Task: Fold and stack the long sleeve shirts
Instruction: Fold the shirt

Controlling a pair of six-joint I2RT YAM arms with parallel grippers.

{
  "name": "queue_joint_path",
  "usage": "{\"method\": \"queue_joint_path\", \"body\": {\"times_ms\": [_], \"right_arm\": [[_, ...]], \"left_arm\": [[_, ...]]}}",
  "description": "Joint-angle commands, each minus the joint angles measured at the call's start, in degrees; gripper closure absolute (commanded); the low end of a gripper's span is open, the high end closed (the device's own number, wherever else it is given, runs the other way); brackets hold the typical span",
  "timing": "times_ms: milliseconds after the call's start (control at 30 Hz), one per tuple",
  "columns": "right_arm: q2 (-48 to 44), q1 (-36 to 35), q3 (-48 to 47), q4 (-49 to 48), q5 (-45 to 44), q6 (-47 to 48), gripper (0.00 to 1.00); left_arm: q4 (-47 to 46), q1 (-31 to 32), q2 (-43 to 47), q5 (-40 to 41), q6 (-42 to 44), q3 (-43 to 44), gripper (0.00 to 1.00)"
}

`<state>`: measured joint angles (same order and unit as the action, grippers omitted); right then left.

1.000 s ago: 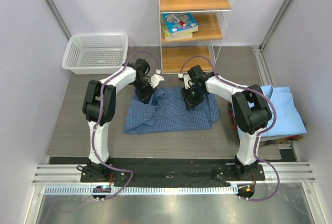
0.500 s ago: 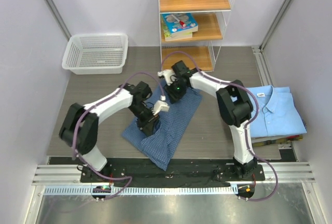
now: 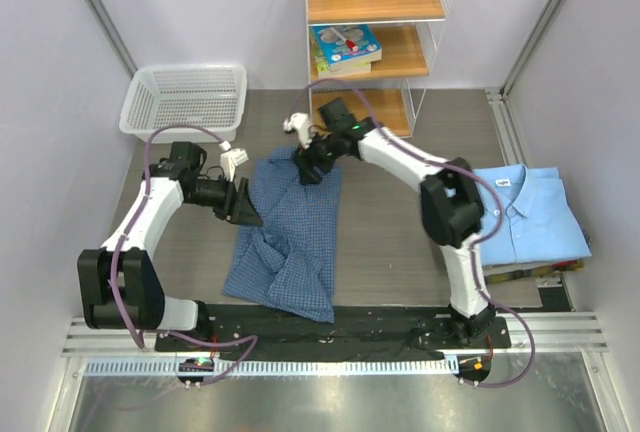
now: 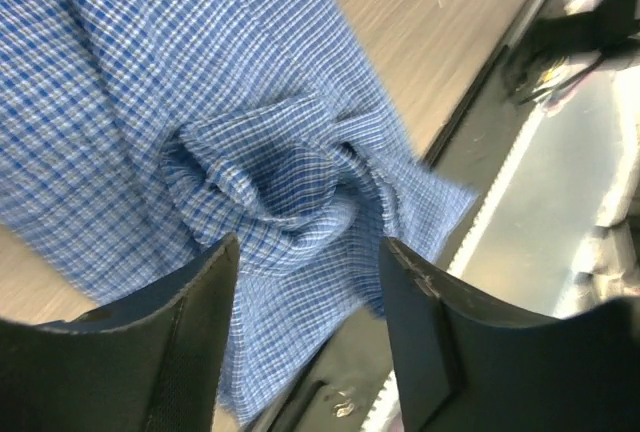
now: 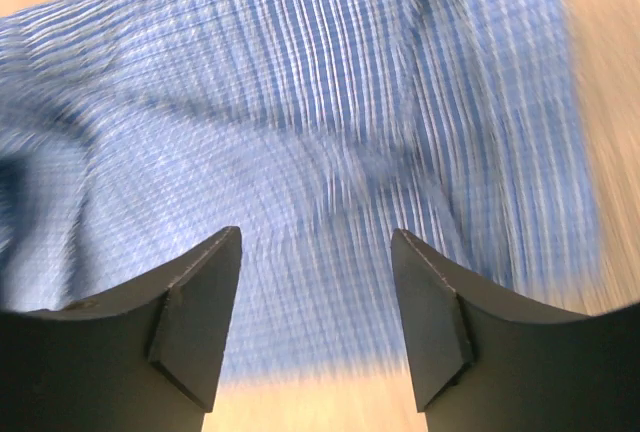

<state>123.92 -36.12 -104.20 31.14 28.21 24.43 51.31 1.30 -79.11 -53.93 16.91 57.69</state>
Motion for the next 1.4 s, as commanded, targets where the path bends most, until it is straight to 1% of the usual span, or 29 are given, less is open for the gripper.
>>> {"method": "queue_joint_path", "body": {"times_ms": [0,33,67,100,133,167,200,267,333,367,400,433,467,500,533,567,700,800,900,933,1067,1200,1267,1300,1333,1367], "right_arm": [[-20.68,1.49,9.95,0.42,5.97,-6.47,0.3],[-22.74,1.49,16.16,0.5,7.11,-7.54,0.24],[-24.41,1.4,19.18,0.51,9.56,-9.12,0.22],[-27.56,0.88,22.17,0.33,10.28,-11.13,0.16],[-28.46,0.61,27.94,-0.37,10.72,-12.2,0.15],[-29.25,0.18,30.35,-1.07,10.56,-12.82,0.15],[-29.61,-0.18,33.59,-2.56,10.73,-14.22,0.16],[-28.56,-0.53,34.94,-5.28,10.12,-16.59,0.24],[-24.18,-0.62,33.28,-8.45,9.33,-19.14,0.33],[-22.25,-0.62,32.06,-9.24,8.37,-20.02,0.39],[-19.97,-0.62,29.17,-9.95,8.01,-20.38,0.44],[-16.38,-0.53,27.84,-10.39,7.05,-21.69,0.47],[-14.43,-0.53,26.78,-10.83,5.56,-21.87,0.53],[-12.93,-0.44,24.77,-11.18,4.33,-21.96,0.55],[-10.39,-0.27,23.97,-11.27,3.36,-22.14,0.57],[-9.23,-0.09,23.26,-11.45,2.91,-22.31,0.58],[-3.7,1.14,18.71,-10.84,-1.03,-21.62,0.61],[0.61,1.58,14.4,-9.61,-2.45,-19.77,0.62],[3.77,1.58,10.09,-7.85,-2.11,-19.42,0.62],[4.22,1.58,9.46,-7.76,-1.75,-19.42,0.62],[7.03,1.49,4.99,-7.32,-1.75,-19.77,0.63],[10.54,1.58,1.2,-7.32,-2.8,-20.99,0.62],[11.34,1.66,-0.99,-7.05,-3.33,-21.35,0.58],[11.17,1.75,-1.44,-6.88,-3.33,-21.52,0.55],[9.95,2.01,-1.7,-6.01,-2.99,-21.44,0.52],[8.9,2.19,-1.88,-5.48,-2.11,-21.09,0.47]], "left_arm": [[9.05,0.9,-2.79,6.29,17.43,4.35,0.38],[10.72,0.9,-3.67,7.08,23.46,5.23,0.37],[11.61,0.9,-4.9,8.13,25.26,5.24,0.36],[11.53,0.9,-5.61,9.71,26.76,5.15,0.35],[11.53,0.98,-6.31,10.16,29.56,5.32,0.33],[11.01,1.59,-7.88,10.95,30.63,5.33,0.29],[10.57,2.03,-8.68,11.21,31.16,5.67,0.28],[9.43,3.61,-11.48,12.35,32.31,6.9,0.28],[8.37,4.58,-13.78,12.8,30.48,8.65,0.29],[7.76,4.59,-16.14,12.19,29.6,9.45,0.29],[7.14,4.59,-17.55,11.57,28.02,10.15,0.3],[6.27,4.41,-18.79,11.13,26.18,10.68,0.34],[5.3,4.15,-19.84,10.87,21.64,11.82,0.37],[3.47,3.63,-22.46,10.78,19.5,12.53,0.42],[2.75,3.19,-23.53,10.17,17.57,13.23,0.5],[1.61,2.75,-24.85,10.08,12.85,14.11,0.52],[-2.0,1.69,-31.08,11.56,4.73,16.65,0.59],[-2.18,0.99,-34.08,13.24,0.95,18.85,0.64],[-2.79,-1.03,-35.76,15.25,-1.17,19.48,0.68],[-3.49,-2.86,-35.85,15.87,-1.61,19.74,0.7],[-2.62,-4.55,-35.68,18.5,-1.09,20.88,0.72],[-4.37,-4.99,-36.46,20.18,-0.91,22.63,0.72],[-3.24,-5.08,-37.69,19.39,-0.65,25.88,0.72],[-2.28,-5.17,-37.7,16.69,-0.04,26.94,0.69],[-0.61,-5.52,-37.09,14.49,2.75,27.64,0.66],[1.14,-6.3,-34.73,12.29,3.83,27.3,0.62]]}}
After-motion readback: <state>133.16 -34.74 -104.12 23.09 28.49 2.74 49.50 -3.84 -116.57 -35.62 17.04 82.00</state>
